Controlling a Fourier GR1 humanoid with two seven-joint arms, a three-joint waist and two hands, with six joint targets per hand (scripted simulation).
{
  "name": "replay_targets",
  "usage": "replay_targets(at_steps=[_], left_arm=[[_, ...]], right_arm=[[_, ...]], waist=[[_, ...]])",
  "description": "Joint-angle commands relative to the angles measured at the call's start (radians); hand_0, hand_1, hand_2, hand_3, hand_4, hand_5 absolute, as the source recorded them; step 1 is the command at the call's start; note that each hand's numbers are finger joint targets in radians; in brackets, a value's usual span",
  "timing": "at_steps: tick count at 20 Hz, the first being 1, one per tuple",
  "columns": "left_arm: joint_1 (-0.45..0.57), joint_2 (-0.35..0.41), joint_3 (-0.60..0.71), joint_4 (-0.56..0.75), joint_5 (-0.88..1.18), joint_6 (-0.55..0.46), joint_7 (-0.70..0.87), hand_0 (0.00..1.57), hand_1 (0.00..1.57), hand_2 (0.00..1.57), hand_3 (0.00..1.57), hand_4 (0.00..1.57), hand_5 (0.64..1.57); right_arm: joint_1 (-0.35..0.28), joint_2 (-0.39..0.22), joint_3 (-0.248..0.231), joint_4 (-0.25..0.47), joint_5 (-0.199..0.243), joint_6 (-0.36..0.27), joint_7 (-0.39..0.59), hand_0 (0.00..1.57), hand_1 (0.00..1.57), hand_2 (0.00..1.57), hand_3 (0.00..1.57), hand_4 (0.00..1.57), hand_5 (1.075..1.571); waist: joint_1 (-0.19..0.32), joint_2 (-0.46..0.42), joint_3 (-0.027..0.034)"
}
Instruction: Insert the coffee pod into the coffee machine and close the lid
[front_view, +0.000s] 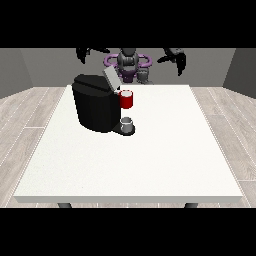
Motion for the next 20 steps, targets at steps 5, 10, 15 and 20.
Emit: replay_targets(at_steps=[5, 10, 15, 20], left_arm=[[0.083, 0.014, -0.057, -0.169, 0.037, 0.021, 0.008, 0.00, 0.00, 0.00, 0.00, 0.34, 1.571], [0.117, -0.002, -0.183, -0.316, 0.134, 0.074, 0.122, 0.00, 0.00, 0.00, 0.00, 0.35, 1.571], [0.152, 0.050, -0.107, -0.400, 0.152, 0.033, 0.165, 0.00, 0.00, 0.00, 0.00, 0.36, 1.571], [0.156, 0.049, -0.134, -0.480, 0.166, 0.019, 0.160, 0.00, 0.00, 0.00, 0.00, 0.38, 1.571]], right_arm=[[-0.119, 0.009, -0.060, 0.067, -0.102, 0.016, 0.059, 0.00, 0.00, 0.00, 0.00, 0.13, 1.571], [-0.175, -0.005, -0.069, 0.186, -0.088, 0.004, 0.014, 0.00, 0.00, 0.00, 0.00, 0.07, 1.571], [-0.210, 0.018, -0.015, 0.149, -0.090, 0.017, 0.090, 0.00, 0.00, 0.00, 0.00, 0.00, 1.571], [-0.253, -0.023, -0.042, 0.248, -0.074, 0.037, -0.039, 0.00, 0.00, 0.00, 0.00, 0.00, 1.571]], waist=[[0.008, 0.093, -0.0001], [0.038, 0.133, 0.0001], [-0.017, 0.143, -0.0001], [0.041, 0.230, 0.0001]])
